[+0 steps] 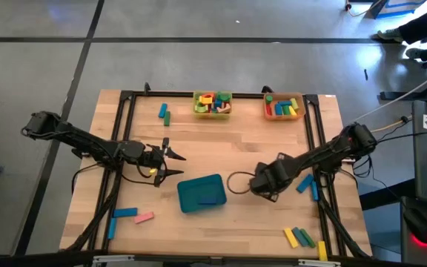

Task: Sort blocks by size
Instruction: Put the blue rectangular block into the blue bin

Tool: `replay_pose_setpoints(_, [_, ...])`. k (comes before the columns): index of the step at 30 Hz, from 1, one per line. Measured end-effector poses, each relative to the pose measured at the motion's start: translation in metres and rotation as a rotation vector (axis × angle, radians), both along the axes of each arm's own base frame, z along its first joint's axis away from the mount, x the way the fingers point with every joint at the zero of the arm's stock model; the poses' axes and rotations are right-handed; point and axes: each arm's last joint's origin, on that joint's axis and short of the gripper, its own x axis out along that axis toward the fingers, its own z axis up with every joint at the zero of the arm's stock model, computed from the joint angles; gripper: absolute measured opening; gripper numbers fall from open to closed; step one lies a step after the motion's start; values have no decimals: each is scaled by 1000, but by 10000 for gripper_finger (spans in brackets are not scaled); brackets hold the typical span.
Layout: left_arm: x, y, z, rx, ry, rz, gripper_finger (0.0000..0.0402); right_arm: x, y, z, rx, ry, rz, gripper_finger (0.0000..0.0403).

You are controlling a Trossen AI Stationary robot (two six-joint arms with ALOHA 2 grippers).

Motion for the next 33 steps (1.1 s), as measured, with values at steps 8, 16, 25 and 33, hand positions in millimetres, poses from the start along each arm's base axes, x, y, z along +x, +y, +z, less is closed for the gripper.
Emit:
replay_pose_setpoints(8, [0,0,0,-3,2,1,212,-64,-2,-26,84,81,-195,124])
replay_pose_setpoints(16, [0,0,0,-2,-1,1,212,-107,-8,-22,120,-5,-373,81])
replay_pose_setpoints(25, [0,0,0,0,0,0,212,-121,-9,-52,149,-5,-392,34])
replay_pose_setpoints(33, [0,0,0,0,-1,0,212,-116,-8,-61,160,-118,-375,26])
